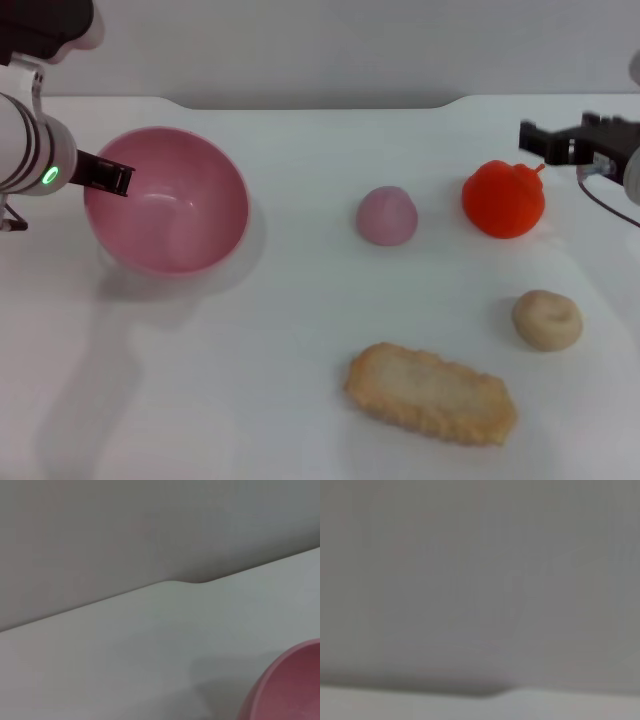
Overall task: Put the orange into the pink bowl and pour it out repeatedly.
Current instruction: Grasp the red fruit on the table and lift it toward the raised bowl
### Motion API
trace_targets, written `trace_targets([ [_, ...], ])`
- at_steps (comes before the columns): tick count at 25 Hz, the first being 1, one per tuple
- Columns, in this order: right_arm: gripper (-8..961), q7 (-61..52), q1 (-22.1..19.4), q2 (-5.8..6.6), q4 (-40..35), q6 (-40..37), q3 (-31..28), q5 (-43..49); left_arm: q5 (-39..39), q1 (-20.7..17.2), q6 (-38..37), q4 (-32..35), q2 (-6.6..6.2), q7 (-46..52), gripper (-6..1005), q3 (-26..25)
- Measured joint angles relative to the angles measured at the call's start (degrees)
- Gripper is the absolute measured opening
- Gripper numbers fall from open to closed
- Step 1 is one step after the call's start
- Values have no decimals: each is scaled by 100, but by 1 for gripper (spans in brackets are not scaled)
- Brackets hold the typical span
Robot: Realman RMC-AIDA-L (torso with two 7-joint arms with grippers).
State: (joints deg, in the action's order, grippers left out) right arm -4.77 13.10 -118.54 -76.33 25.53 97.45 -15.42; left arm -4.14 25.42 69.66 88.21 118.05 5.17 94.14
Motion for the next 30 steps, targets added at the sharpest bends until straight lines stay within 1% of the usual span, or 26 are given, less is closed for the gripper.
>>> trace_targets([
  [1,801,1,97,-1,-97,434,-104,2,-1,68,-20,-88,-1,-23,44,-11],
  [2,801,22,350,0,-178,1211,-284,26,-10,99,-71,-175,-2,-43,44,-11],
  [4,800,27,466,-6,-187,1548,-347,42,-36,114,-138,-279,-1,-60,44,-11],
  [10,800,20,547,-28,-56,1578,-317,25,-47,137,-170,-357,-2,-64,44,-3],
  [19,801,0,1059,-38,813,1414,-309,-22,-52,139,-175,-352,-10,-73,43,21],
  [20,801,6,1175,-39,994,1378,-310,-117,-52,139,-172,-339,-10,-74,43,22],
  [26,800,36,1370,-31,1303,1254,-311,-259,-42,178,-153,-318,-10,-103,43,7],
  [30,801,49,1436,-34,1347,1238,-259,-271,-51,200,-147,-319,-11,-164,43,-5],
])
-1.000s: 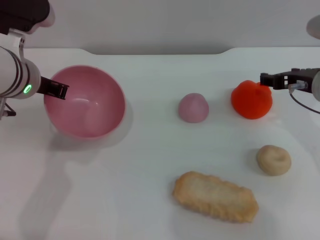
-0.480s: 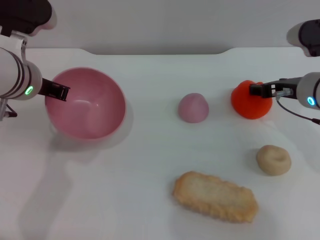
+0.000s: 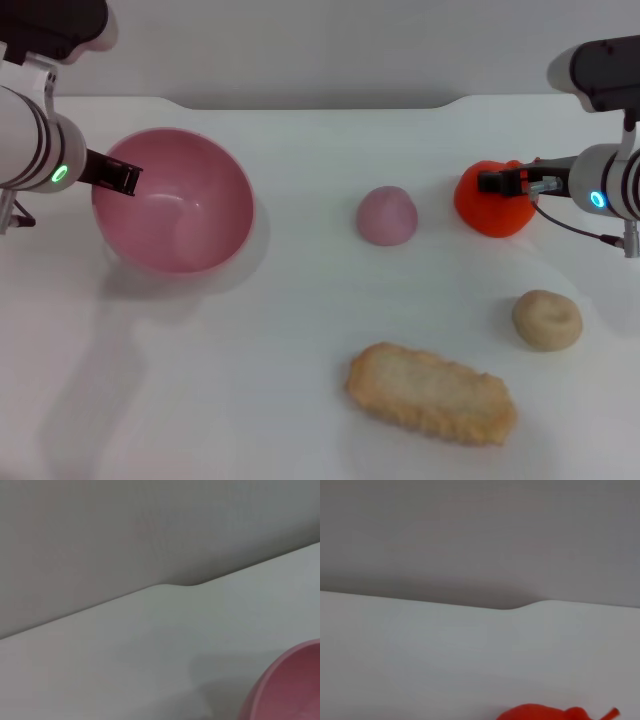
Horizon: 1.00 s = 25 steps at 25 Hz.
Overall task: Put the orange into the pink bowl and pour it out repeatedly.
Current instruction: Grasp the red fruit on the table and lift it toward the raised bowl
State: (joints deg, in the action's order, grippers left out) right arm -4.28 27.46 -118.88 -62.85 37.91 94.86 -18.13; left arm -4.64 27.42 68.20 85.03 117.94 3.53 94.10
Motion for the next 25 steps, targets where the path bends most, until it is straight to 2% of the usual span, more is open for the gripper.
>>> trace_targets([
  [6,793,145,296,18,673,-126,-50,-7,-8,20,21,0,-2,-31,43,-4],
  [8,581,376,441,8,954,-136,-48,-19,-9,33,24,-4,2,-65,43,-5],
  [11,463,434,454,2,971,-150,-13,-22,-11,53,26,-10,4,-80,43,-6],
  [14,345,440,402,1,851,-167,16,-16,-11,56,27,-3,4,-81,43,-6],
  [25,229,685,-66,5,-508,72,8,15,-11,56,0,-19,18,-80,44,39],
])
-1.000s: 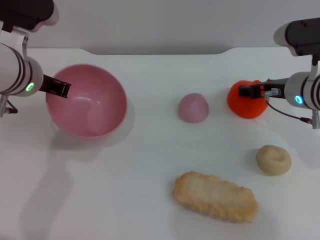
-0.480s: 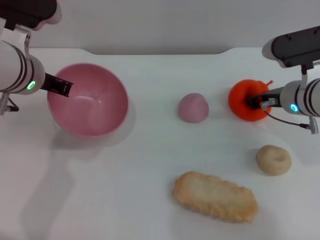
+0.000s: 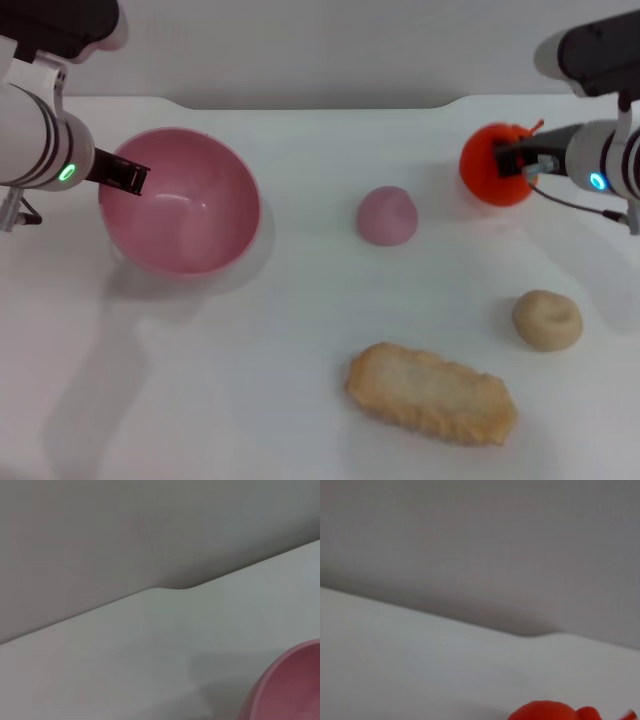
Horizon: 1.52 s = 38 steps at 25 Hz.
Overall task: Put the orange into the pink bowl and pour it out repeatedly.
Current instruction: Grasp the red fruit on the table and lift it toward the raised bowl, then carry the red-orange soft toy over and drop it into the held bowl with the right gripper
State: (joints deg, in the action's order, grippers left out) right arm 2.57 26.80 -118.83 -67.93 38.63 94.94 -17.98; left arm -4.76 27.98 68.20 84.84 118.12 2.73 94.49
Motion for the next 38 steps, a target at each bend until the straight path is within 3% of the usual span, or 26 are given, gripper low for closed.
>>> trace_targets([
  [8,108,196,-285,-12,-1511,470,58,-45,-78,128,-32,-20,4,47,44,43],
  [14,48,205,-183,-9,-2156,592,383,-151,-347,321,-205,-105,22,68,44,149],
  [26,66,356,311,-8,-2150,327,1178,-919,-694,628,-733,-398,44,86,44,371],
  [38,84,431,308,-20,-2006,86,1282,-1233,-693,645,-740,-343,16,45,44,267],
])
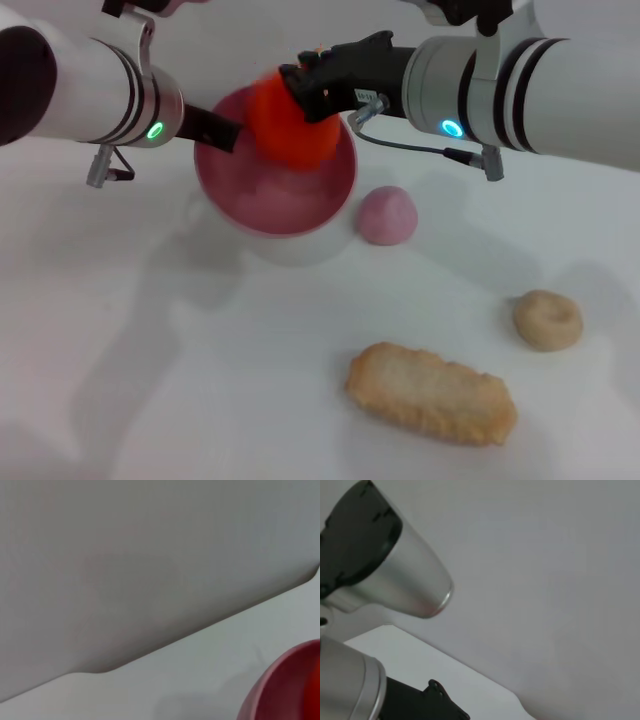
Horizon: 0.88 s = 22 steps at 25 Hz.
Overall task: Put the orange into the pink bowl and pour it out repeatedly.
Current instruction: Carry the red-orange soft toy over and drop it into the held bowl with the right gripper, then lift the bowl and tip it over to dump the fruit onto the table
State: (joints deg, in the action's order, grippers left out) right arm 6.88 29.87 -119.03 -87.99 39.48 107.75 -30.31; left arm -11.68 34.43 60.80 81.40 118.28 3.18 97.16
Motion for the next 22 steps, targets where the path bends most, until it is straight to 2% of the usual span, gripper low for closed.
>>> trace_targets([
  [3,89,14,-13,-1,33,-52,-26,-14,6,4,0,7,-1,-3,44,-9],
  [8,282,-28,-25,1,37,-58,-120,25,54,28,-7,24,-10,-23,44,-18],
  [11,523,-242,-117,4,76,-28,-564,89,144,11,-71,101,-15,-128,44,-9],
  [19,532,-109,-827,41,436,385,-2406,59,817,-127,-101,472,-17,-685,43,258],
  [22,534,67,-1118,33,580,441,-2920,-9,1897,-223,-182,677,14,-804,43,1040],
])
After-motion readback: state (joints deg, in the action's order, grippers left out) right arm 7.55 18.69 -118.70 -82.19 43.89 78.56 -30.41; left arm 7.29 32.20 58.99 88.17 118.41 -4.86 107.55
